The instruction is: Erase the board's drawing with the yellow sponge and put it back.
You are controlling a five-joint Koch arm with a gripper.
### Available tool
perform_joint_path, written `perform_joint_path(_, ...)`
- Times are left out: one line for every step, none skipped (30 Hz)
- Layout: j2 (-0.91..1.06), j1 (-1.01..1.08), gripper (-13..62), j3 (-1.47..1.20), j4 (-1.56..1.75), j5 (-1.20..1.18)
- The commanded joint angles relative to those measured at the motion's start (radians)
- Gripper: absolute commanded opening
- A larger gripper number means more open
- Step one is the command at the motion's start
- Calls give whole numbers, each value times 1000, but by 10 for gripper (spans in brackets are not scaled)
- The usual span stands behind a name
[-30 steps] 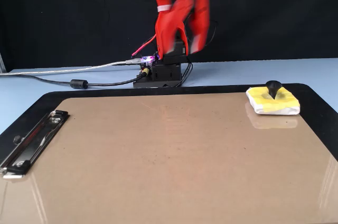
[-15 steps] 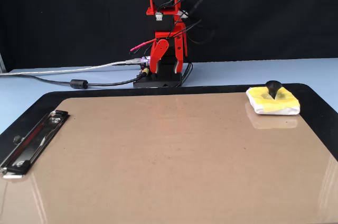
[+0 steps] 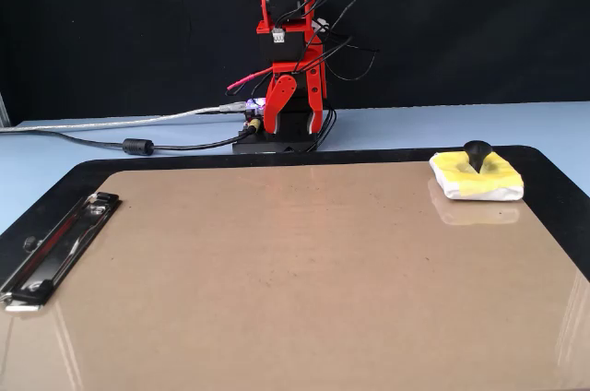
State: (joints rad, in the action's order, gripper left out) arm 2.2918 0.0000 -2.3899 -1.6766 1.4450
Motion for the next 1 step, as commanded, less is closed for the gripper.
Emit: perform_joint_path(58,14,344,-37,-35,5)
